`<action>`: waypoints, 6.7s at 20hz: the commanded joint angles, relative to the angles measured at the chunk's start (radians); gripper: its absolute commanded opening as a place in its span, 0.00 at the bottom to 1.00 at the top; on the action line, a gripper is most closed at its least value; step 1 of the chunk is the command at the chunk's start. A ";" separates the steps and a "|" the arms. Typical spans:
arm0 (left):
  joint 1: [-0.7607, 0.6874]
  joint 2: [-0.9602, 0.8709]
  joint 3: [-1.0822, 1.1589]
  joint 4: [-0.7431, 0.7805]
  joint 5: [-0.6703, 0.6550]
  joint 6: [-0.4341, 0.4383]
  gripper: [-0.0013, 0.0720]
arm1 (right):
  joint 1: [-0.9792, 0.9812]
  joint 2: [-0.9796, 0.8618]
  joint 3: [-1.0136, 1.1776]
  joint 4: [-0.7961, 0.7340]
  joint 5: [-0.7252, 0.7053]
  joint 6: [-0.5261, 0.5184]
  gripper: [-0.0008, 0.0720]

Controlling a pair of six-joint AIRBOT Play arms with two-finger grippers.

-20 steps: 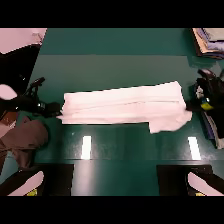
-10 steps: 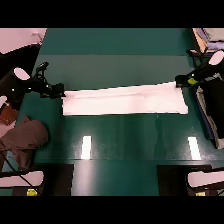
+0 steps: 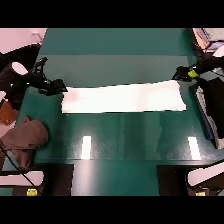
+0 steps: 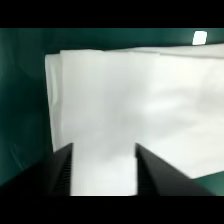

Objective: Fold the shirts.

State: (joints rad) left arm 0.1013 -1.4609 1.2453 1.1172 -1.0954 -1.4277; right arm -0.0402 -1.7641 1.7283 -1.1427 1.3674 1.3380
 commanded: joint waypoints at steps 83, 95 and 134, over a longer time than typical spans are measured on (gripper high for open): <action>0.056 0.027 0.501 -0.029 -0.230 -0.011 0.05 | 0.367 0.026 -0.406 0.485 -0.278 -0.027 0.94; 0.056 0.027 0.501 -0.056 -0.264 0.008 0.05 | 0.608 -0.333 0.048 0.668 -0.241 -0.072 0.04; -0.282 0.027 0.501 -0.055 -0.232 -0.004 0.05 | -0.700 0.592 -0.271 0.035 -0.046 0.160 0.04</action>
State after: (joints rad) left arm -0.1810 -1.4342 1.7462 1.0618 -1.3247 -1.4387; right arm -0.6865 -1.2549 1.5929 -1.0565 1.2850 1.4906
